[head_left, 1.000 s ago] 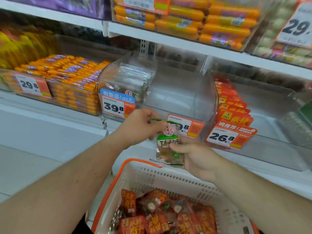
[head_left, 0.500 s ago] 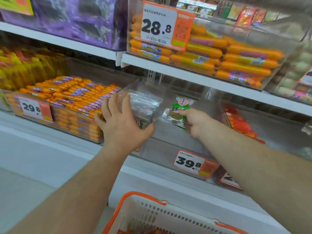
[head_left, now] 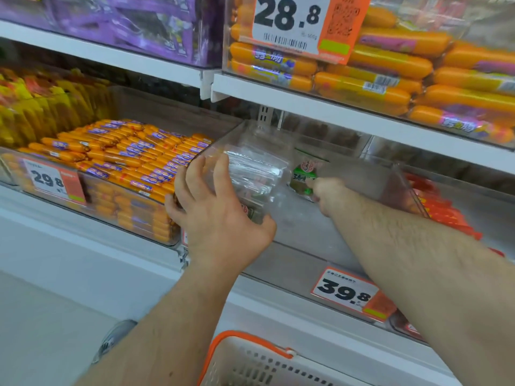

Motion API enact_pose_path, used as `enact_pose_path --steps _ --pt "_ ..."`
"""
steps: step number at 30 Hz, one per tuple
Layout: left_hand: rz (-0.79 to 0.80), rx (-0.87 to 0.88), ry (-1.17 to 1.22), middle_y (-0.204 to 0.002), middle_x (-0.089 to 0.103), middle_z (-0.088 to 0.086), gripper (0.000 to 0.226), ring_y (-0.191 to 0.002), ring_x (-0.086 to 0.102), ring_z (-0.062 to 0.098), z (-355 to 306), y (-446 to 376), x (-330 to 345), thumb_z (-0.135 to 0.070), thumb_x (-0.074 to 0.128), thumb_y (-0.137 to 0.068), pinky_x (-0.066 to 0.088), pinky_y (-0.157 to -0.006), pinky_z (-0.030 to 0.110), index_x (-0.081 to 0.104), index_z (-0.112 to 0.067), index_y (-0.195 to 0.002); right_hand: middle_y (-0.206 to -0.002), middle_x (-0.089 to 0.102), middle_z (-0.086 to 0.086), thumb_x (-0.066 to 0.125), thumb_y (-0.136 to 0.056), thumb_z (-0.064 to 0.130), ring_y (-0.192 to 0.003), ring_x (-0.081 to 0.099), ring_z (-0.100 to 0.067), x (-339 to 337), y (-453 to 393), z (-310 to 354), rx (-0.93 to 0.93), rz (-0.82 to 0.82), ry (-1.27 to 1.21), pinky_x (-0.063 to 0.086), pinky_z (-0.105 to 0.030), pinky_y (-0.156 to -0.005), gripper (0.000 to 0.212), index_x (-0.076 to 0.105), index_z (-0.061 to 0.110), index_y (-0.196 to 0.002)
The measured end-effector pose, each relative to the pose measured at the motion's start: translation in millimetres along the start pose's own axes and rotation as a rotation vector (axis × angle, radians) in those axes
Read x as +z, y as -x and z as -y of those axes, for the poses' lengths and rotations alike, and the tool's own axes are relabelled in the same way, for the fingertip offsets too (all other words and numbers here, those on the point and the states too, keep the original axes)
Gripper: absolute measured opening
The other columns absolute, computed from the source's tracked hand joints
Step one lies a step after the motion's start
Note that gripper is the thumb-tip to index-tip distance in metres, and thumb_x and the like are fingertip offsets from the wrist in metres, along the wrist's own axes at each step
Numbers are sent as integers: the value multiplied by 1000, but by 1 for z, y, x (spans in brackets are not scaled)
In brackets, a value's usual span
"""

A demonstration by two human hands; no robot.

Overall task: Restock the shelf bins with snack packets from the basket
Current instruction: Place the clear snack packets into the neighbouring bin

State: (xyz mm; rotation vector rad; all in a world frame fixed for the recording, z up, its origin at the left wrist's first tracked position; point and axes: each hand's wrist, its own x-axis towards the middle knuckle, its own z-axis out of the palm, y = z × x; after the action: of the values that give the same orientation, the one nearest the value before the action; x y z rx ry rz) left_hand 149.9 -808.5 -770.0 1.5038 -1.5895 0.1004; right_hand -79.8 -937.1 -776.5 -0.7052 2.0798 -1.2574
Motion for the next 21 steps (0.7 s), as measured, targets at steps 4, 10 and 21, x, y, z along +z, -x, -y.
enact_pose_path --steps 4,10,21 --pt "11 5 -1 -143 34 18 105 -134 30 44 3 -1 -2 -56 66 -48 28 -103 66 36 -15 -139 -103 68 -10 79 -80 22 -92 67 -26 7 -5 -3 -6 7 -15 59 -40 -82 38 62 4 -109" --pt "21 4 -14 -143 34 18 104 -134 29 43 3 0 -1 -57 65 -48 28 -102 67 33 -16 -138 -98 64 -8 66 -94 19 -84 65 -23 8 5 0 9 80 -94 54 -30 -60 15 56 9 -99" --pt "97 -4 34 -152 25 16 110 -139 24 40 3 -3 -11 -69 60 -51 21 -107 68 25 -21 -143 -86 63 -7 70 -88 16 -74 62 -21 -6 31 6 -14 57 14 49 -28 -52 21 65 7 -107"
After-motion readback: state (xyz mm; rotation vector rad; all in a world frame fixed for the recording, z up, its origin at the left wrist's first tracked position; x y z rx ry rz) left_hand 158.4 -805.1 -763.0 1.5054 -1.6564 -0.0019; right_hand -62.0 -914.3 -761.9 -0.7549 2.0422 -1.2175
